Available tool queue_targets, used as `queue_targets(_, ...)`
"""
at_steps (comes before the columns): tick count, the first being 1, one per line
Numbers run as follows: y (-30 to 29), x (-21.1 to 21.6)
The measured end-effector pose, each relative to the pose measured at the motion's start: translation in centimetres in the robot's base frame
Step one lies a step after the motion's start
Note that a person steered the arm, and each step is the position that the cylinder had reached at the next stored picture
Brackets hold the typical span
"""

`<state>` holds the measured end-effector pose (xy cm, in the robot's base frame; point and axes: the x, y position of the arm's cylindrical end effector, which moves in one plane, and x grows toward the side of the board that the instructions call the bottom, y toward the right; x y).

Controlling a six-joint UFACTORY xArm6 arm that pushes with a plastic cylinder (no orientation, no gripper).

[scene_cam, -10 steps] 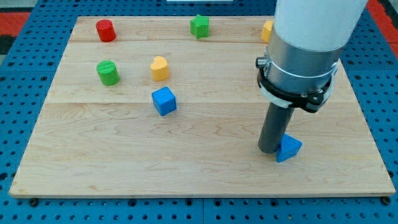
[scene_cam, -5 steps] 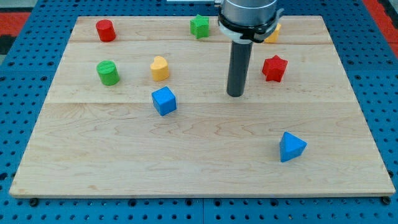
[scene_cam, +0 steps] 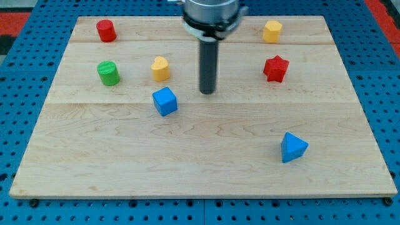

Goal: Push the blue cube to the bottom of the yellow heart

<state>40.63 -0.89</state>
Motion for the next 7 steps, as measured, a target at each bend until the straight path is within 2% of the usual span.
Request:
queue_targets(1,-5.9,0.5)
queue_targets(4,-6.8,9.0)
queue_targets(5,-6.7,9.5)
queue_targets(6,-4.9,7.9)
queue_targets(7,-1.3,2.7)
